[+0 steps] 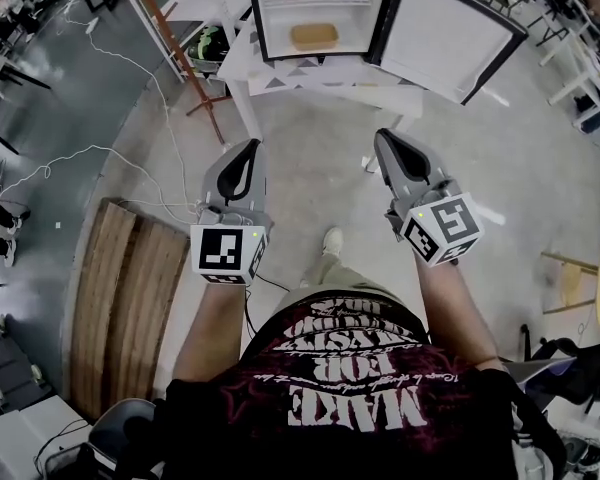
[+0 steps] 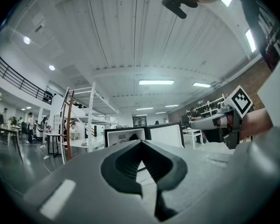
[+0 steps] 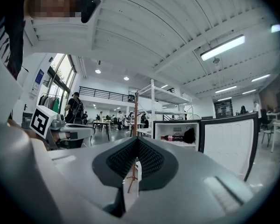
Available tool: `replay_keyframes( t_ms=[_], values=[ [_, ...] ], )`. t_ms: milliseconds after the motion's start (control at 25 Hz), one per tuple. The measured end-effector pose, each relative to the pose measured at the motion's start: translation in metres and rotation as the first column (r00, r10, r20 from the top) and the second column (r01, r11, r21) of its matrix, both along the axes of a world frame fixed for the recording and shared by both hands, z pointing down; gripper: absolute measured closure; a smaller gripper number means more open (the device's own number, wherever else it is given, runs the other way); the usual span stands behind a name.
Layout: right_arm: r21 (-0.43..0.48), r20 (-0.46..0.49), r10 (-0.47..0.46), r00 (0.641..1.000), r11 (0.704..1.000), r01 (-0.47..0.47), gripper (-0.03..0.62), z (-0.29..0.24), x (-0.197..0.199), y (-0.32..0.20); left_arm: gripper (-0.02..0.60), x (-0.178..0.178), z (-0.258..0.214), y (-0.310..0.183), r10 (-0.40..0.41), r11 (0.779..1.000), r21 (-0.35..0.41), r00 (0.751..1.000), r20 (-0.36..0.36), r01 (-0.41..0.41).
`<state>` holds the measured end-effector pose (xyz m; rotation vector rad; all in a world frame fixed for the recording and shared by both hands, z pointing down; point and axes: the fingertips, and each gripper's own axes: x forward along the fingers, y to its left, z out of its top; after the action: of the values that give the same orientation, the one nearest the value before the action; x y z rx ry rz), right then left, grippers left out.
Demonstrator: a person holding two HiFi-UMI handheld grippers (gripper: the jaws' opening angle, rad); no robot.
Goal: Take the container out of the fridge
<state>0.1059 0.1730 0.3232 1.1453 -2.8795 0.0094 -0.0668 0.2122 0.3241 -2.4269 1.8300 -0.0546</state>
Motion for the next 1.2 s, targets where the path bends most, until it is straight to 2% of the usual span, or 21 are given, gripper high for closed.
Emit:
replay_keyframes(
  t_ms=[360, 720, 1200],
  values=[
    [-0.027, -0.019, -0.025, 1.0, 0.999, 0.025, 0.569, 0.019, -0.004, -0.016, 0.581, -0.008, 0.016, -0.014, -0.04, 0.999, -0.029, 0.999, -0.011, 0.04],
    [-0.004, -0.001, -0.051, 0.999, 0.999, 0.051, 0.569, 0.011, -0.006, -0.038, 0.581, -0.004, 0.004, -0.028, -0.037, 0.999, -0.006, 0.999, 0.006, 0.037],
    [-0.034, -0.001, -0.072, 0.997, 0.997, 0.072, 0.569, 0.021, -0.012, -0.067, 0.581, -0.005, 0.016, -0.052, -0.042, 0.998, -0.053, 0.999, 0.005, 0.043]
  ],
)
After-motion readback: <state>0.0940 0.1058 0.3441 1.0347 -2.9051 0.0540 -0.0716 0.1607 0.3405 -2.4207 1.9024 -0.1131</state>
